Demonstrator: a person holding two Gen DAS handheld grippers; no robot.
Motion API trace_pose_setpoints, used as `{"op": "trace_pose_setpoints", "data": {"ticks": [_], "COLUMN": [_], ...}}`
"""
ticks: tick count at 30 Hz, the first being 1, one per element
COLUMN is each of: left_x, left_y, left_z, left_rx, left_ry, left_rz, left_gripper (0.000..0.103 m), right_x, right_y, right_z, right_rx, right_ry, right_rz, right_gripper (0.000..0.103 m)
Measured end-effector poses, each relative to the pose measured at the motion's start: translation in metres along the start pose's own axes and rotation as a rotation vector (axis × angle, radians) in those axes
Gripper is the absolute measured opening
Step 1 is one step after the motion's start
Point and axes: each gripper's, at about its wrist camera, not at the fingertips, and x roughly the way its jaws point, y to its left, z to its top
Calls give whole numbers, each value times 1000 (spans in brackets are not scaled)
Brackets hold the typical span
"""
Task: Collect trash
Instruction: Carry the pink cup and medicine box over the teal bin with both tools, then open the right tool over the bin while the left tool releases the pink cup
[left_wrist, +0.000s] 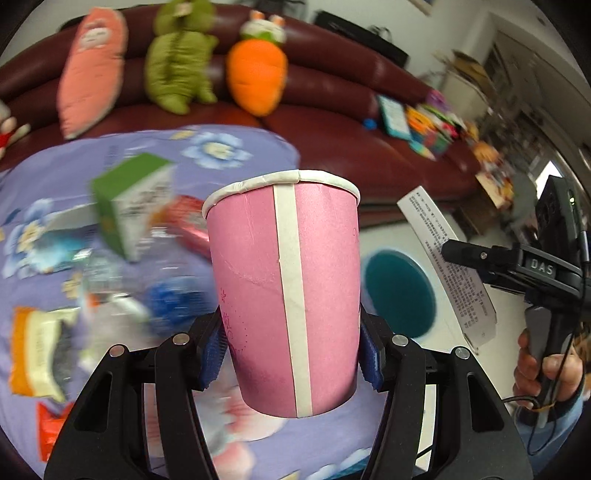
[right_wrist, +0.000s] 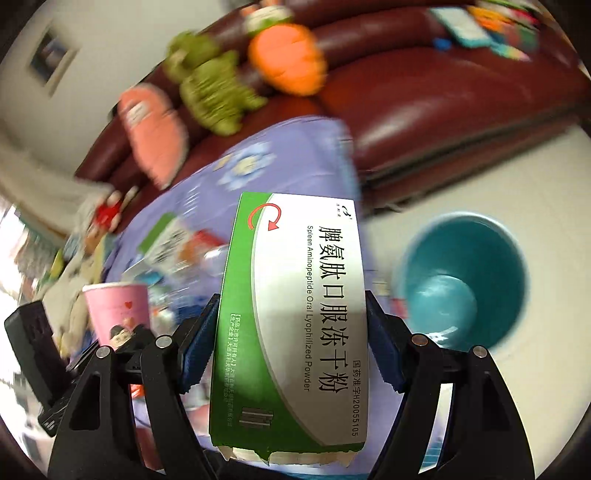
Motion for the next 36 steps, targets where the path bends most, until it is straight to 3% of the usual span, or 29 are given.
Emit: {"op": "trace_pose_setpoints", "data": {"ticks": [7,11,20,27,36], "left_x": [66,103,155,180,207], "left_y": [-73,-100,-125,-143,-163], "left_z": [7,11,14,16,8], "left_rx": [124,162,187,203,241], "left_ry": [72,118,188,214,271], "left_rz": [-20,-14,11,20,2], "left_gripper": [60,60,60,60,60], "right_x": [0,15,47,44,30], "right_y": [-112,-143,-173,-186,-210], "right_z": [-1,5,16,16,14], "right_rx": [163,197,209,224,276], "right_ry": [-50,-52,-34,-34,-62], "right_rz": [-136,-159,-160,-135,-173], "right_gripper": [70,71,72,73,76]}}
